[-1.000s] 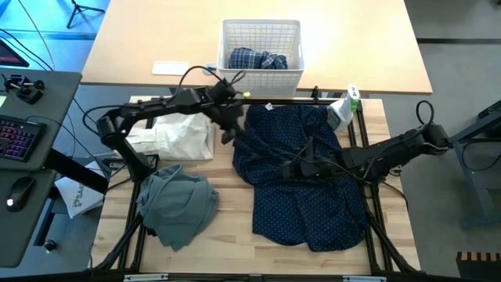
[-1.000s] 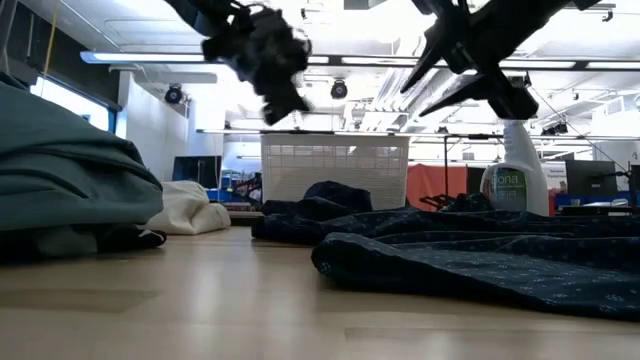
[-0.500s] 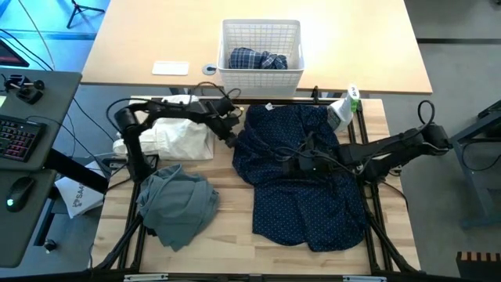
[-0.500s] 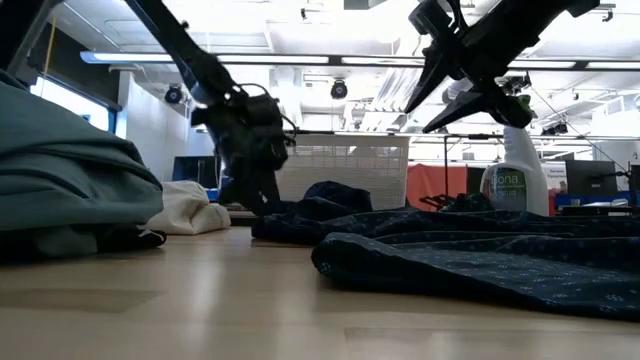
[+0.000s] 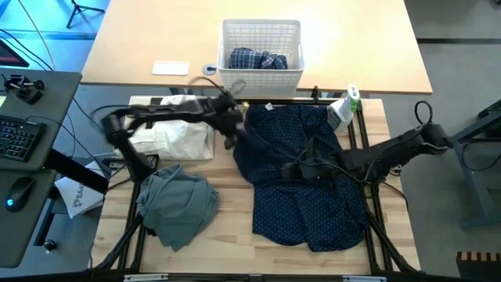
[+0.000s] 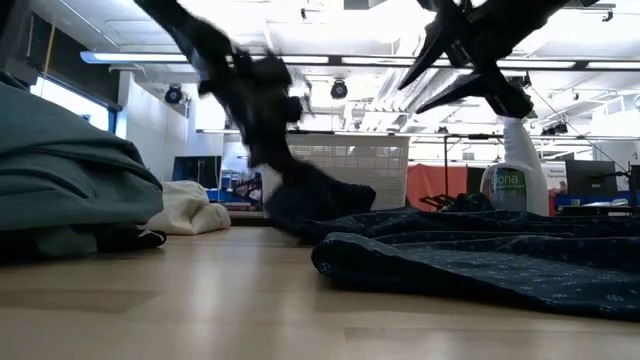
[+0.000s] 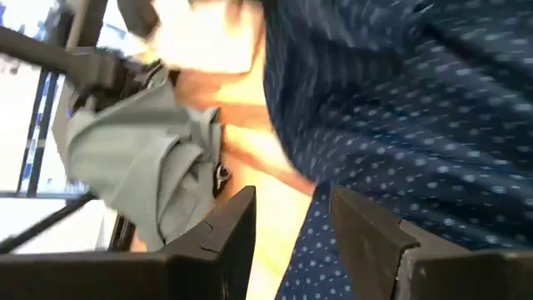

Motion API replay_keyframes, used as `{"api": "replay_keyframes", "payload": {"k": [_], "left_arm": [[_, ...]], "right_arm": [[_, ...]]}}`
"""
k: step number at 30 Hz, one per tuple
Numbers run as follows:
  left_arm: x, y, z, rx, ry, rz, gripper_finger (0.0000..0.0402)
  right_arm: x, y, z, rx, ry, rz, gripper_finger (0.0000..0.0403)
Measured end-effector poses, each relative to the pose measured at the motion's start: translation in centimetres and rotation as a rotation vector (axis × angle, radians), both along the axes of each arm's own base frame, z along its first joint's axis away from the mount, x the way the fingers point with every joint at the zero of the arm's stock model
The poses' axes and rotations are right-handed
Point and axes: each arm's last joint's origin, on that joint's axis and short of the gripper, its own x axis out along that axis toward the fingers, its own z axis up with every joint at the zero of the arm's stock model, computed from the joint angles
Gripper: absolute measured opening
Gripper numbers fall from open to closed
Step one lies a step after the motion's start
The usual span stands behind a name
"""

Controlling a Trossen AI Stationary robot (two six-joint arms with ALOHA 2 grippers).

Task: Fold Laundry from Bin
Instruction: Fold the dark blue polo

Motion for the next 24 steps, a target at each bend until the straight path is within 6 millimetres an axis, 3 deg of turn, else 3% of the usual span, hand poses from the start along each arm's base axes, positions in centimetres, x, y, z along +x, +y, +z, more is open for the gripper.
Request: {"api": "replay_keyframes", "payload": {"k": [5,10,13,17,24], "left_arm": [[-3.8,-1.0,9.4,0.339,-0.073,0.020,0.0002],[-7.2,-1.9,14.5,0.502,-0.185,0.082,0.0001],[-8.6,-1.8,15.7,0.530,-0.212,0.120,0.0001],[-9.1,-1.3,15.6,0.531,-0.197,0.146,0.0001],[-8.8,-0.7,14.5,0.510,-0.130,0.129,0.0001]], "right_arm": [[1.6,2.1,-1.1,-0.161,-0.005,0.277,0.0151],[3.8,4.5,-4.4,-0.172,0.010,0.631,0.0151],[5.2,5.7,-6.1,-0.142,0.018,0.798,0.0151],[8.0,7.4,-6.7,-0.190,-0.008,1.013,0.0151],[13.5,10.1,-7.3,-0.340,0.041,1.082,0.0158]]}}
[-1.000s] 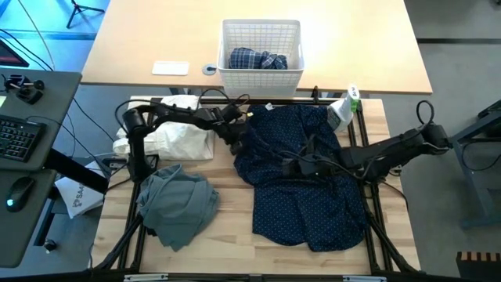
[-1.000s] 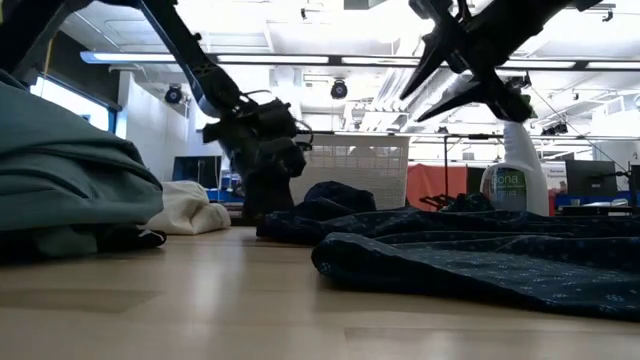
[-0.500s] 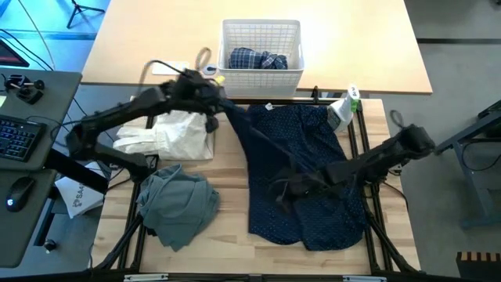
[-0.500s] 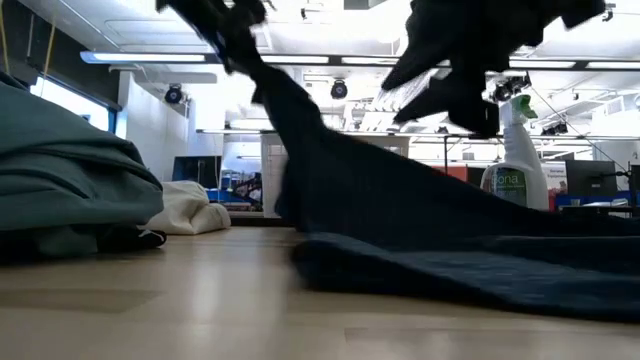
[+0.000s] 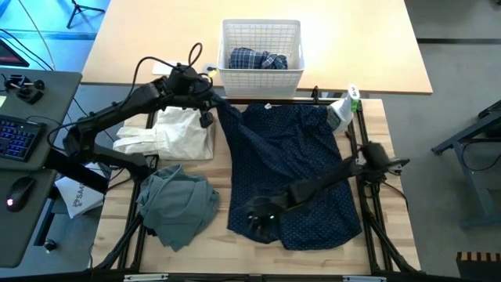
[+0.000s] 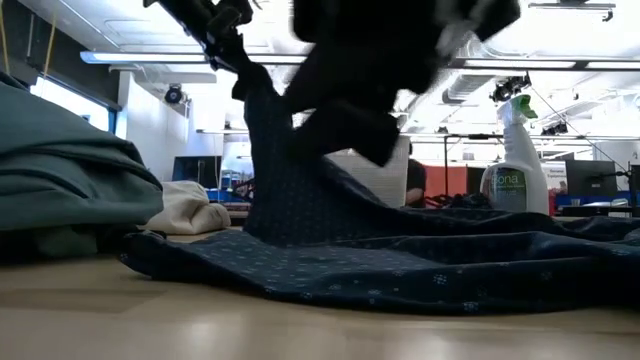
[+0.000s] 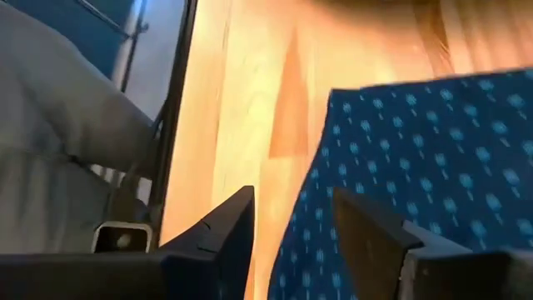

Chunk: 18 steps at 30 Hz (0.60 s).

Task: Fold Laundry from Bin
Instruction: Fold the dark blue polo

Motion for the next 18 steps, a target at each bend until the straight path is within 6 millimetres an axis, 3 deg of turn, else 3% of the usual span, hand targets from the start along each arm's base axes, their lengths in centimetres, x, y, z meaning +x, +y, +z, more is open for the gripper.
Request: {"api": "replay_keyframes", "payload": {"k": [5,9,12,18], "left_arm": [[-0.2,-0.1,-0.9,-0.048,0.078,-0.006,0.0001],[-0.8,-0.5,-1.5,-0.093,0.167,0.007,0.0001],[-1.4,-0.6,-2.0,-0.097,0.252,0.051,0.0001],[-1.7,-0.7,-2.2,-0.072,0.319,0.053,0.0001]], "right_arm": [[2.8,0.9,0.5,-0.083,-0.025,0.071,0.0202],[3.5,1.4,1.3,-0.238,-0.008,0.101,0.0232],[3.5,2.2,0.7,-0.333,0.006,0.079,0.0234],[4.2,5.0,-2.0,-0.348,-0.080,-0.010,0.0213]]}}
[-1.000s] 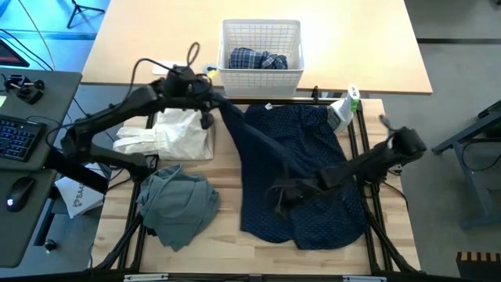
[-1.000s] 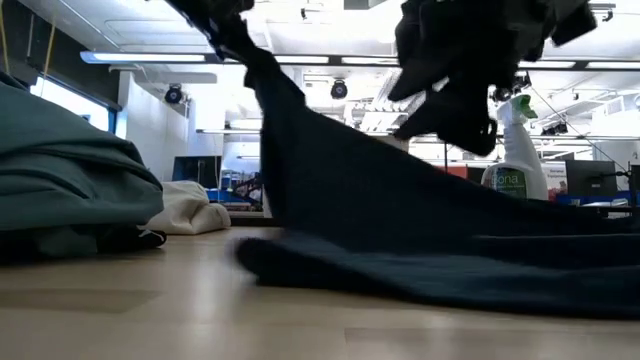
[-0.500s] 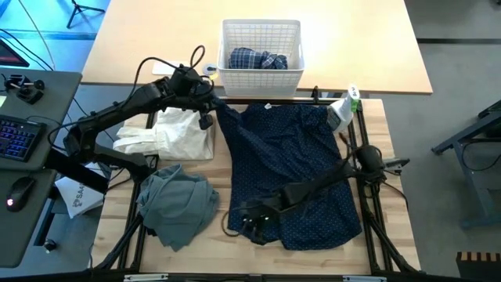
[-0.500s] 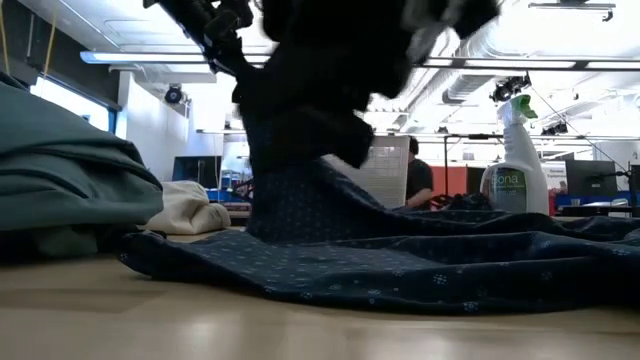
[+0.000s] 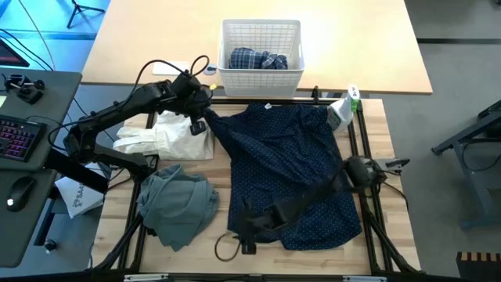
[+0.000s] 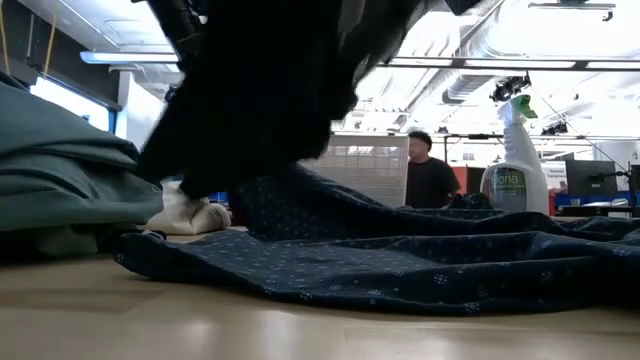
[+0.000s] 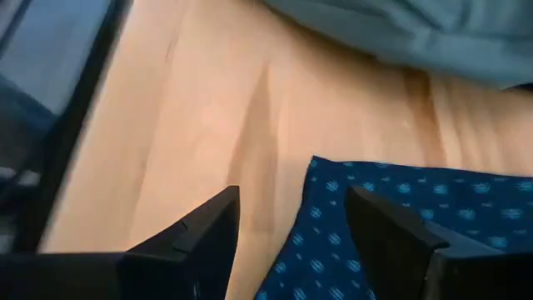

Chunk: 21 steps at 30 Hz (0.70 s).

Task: Fold Laundry from Bin
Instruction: Fold the dark blue polo

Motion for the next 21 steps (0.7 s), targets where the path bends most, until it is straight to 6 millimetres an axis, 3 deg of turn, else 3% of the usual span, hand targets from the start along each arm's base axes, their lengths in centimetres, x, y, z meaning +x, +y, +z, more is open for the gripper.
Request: {"api": "replay_keyframes", "payload": {"k": [8,13,15,17,21], "left_arm": [[0.3,0.2,0.2,0.056,-0.022,-0.047,0.0001],[0.3,0.4,0.3,0.072,-0.024,-0.056,0.0001],[0.3,0.4,0.3,0.078,-0.019,-0.059,0.0001],[0.1,0.5,0.5,0.106,-0.005,-0.041,0.0001],[-0.8,0.5,2.3,0.260,0.054,0.002,0.0001]], "right_arm": [[1.8,3.0,-2.6,-0.216,0.103,-0.141,0.0161],[3.8,3.8,-2.3,-0.103,0.199,-0.246,0.0065],[4.2,3.9,-1.3,-0.051,0.218,-0.322,0.0018],[4.2,4.4,0.6,-0.008,0.201,-0.387,0.0013],[3.2,7.3,7.0,0.194,0.028,-0.435,0.0004]]}}
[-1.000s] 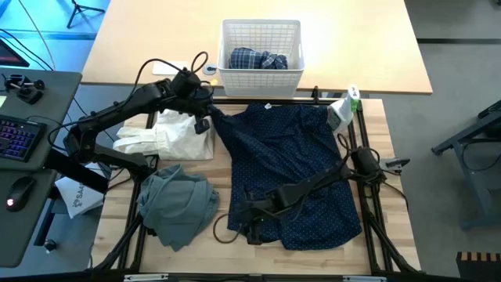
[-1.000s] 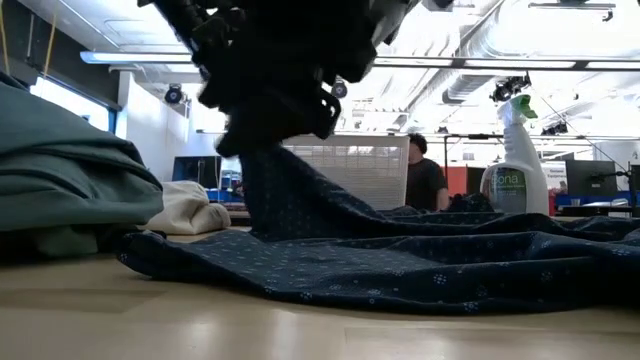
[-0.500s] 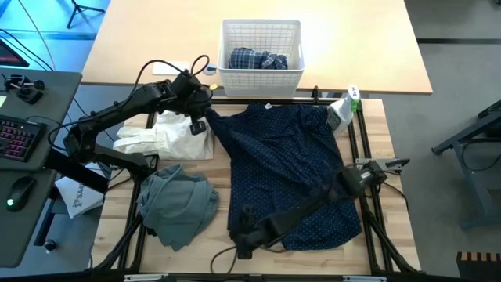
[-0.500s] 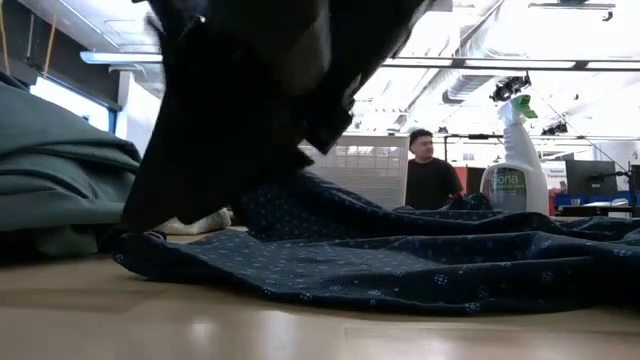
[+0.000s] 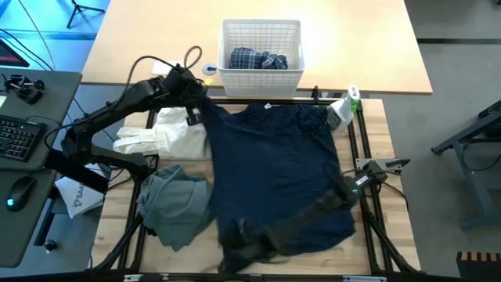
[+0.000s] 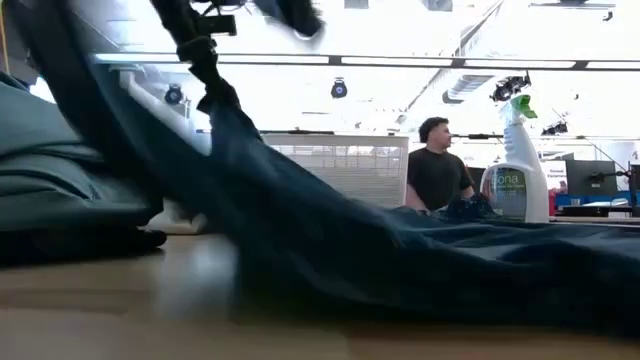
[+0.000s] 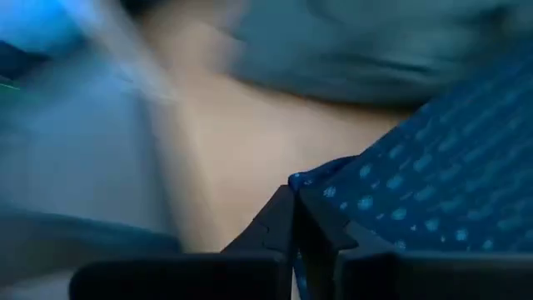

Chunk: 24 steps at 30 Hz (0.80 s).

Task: Fold Laundry from Bin
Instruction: Fold the dark blue polo

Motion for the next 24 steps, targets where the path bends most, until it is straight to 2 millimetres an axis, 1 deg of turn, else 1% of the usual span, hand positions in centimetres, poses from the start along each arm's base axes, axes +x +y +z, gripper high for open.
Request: {"api": "replay_keyframes", "payload": {"k": [2,4,7,10,13,17,20,22,24], "left_arm": [[-0.5,-0.1,1.4,0.067,0.016,0.032,0.0001],[-0.9,-0.3,2.9,0.096,-0.016,0.041,0.0001],[-0.8,-0.6,4.4,0.063,-0.133,0.000,0.0001],[0.5,-0.3,4.2,-0.055,-0.257,-0.083,0.0001],[3.0,0.6,2.8,-0.129,-0.283,-0.111,0.0001],[6.8,2.6,-0.4,-0.181,-0.268,-0.083,0.0001],[9.5,3.7,-3.0,-0.193,-0.258,-0.076,0.0000],[11.2,4.1,-4.6,-0.198,-0.249,-0.079,0.0000],[12.5,4.5,-6.1,-0.189,-0.241,-0.079,0.0000]], "right_arm": [[-0.8,1.7,2.1,0.124,-0.140,0.001,0.0005],[-1.7,3.0,3.0,0.189,-0.232,-0.013,0.0003],[-2.8,4.1,3.0,0.190,-0.274,-0.121,0.0003],[-4.0,4.5,2.5,0.115,-0.292,-0.268,0.0001],[-5.0,4.3,1.8,0.067,-0.265,-0.372,0.0001],[-6.4,4.7,1.2,0.074,-0.251,-0.479,0.0001],[-8.7,5.8,0.7,0.139,-0.217,-0.567,0.0001],[-10.4,6.5,0.3,0.181,-0.189,-0.640,0.0000],[-11.5,7.3,0.1,0.223,-0.141,-0.647,0.0000]]}}
